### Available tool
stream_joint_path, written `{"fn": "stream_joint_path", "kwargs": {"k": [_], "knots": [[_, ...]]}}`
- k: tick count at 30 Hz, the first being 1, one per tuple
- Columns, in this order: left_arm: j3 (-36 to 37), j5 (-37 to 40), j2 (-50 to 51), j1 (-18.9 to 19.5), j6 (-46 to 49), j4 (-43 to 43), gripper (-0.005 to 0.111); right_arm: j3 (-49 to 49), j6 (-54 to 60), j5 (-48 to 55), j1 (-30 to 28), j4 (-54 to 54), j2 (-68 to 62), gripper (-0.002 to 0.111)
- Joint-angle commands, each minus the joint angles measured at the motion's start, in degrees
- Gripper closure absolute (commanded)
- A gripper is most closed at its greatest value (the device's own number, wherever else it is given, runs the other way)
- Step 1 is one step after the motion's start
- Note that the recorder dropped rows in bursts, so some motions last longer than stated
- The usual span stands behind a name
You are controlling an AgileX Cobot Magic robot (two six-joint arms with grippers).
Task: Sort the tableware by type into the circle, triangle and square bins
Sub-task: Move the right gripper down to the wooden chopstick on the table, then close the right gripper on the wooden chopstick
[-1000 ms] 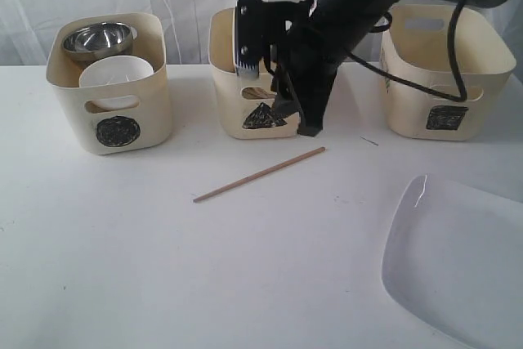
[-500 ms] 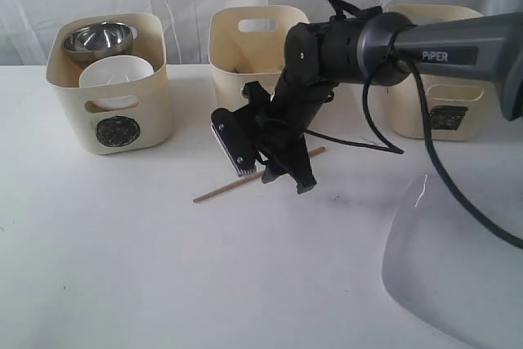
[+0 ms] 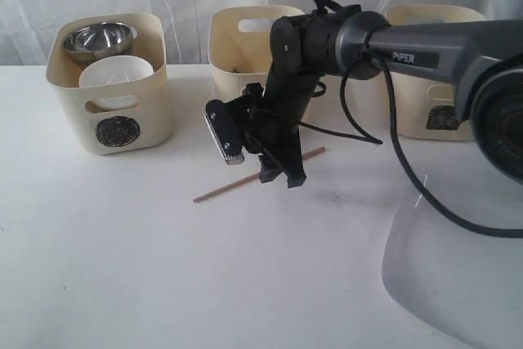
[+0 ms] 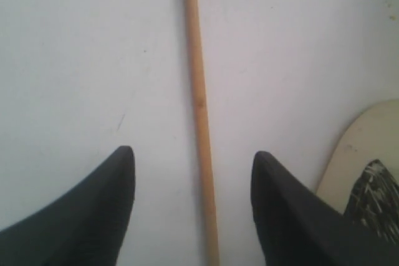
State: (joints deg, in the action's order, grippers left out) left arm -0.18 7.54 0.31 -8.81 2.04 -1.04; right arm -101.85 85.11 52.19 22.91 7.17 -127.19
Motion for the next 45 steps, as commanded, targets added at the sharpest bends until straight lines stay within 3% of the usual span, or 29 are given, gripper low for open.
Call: {"fn": "stream_joint_path", "kwargs": {"k": [1,27,40,45], "knots": [[0.18,0.21,-0.31,0.11,-0.06,0.1,0.107,-3.91,-3.41,4.67,0.14,-0.17,-1.75,0.055],[0.18,0.21,-0.31,0.11,-0.06,0.1,0.107,-7.64,-4.41,1.1,-0.04,-1.43,-7.85,0.055],[0.18,0.21,-0.31,0.11,-0.06,0.1,0.107,-7.64,-12.69,9.68,-0.04,0.39,-10.28,0.055],[0.18,0.21,-0.31,0.11,-0.06,0.1,0.107,-7.64,-16.45,12.71,0.06,1.21,-10.28,0.065]]}}
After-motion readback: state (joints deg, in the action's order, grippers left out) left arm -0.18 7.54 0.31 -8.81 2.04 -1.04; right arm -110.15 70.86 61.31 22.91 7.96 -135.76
